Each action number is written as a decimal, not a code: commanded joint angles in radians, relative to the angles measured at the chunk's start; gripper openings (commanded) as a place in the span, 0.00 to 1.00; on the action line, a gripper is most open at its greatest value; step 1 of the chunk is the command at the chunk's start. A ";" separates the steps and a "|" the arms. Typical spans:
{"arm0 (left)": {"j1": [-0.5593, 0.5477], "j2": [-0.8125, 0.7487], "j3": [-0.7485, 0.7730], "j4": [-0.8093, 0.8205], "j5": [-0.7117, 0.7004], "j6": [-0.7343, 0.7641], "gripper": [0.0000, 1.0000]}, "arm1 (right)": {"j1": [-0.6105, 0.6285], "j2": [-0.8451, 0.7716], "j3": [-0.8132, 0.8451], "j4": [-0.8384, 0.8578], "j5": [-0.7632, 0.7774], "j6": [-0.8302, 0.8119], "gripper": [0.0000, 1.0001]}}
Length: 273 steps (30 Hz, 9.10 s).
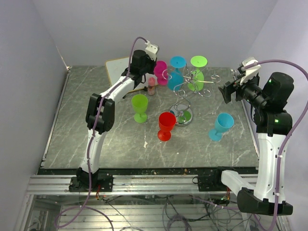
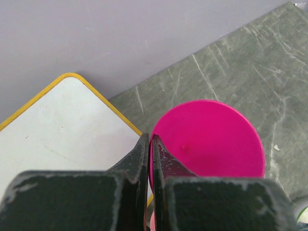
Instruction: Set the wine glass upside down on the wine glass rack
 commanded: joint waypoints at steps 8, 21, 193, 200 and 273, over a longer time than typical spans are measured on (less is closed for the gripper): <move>0.007 -0.049 -0.059 0.077 0.026 0.016 0.07 | -0.028 0.008 0.009 0.030 -0.046 0.025 0.85; 0.063 -0.122 -0.013 0.061 0.094 -0.189 0.07 | -0.032 0.008 0.019 0.024 -0.034 0.013 0.87; 0.303 -1.496 -0.691 -0.623 0.314 0.120 0.97 | -0.098 0.061 -0.103 0.445 0.727 -0.442 0.00; 0.324 -1.474 -0.720 -0.590 0.349 0.094 0.96 | -0.097 0.118 -0.144 0.427 0.529 -0.662 0.00; 0.358 -1.402 -0.716 -0.578 0.386 0.124 0.95 | -0.010 0.341 0.169 -0.232 -0.400 -1.388 0.00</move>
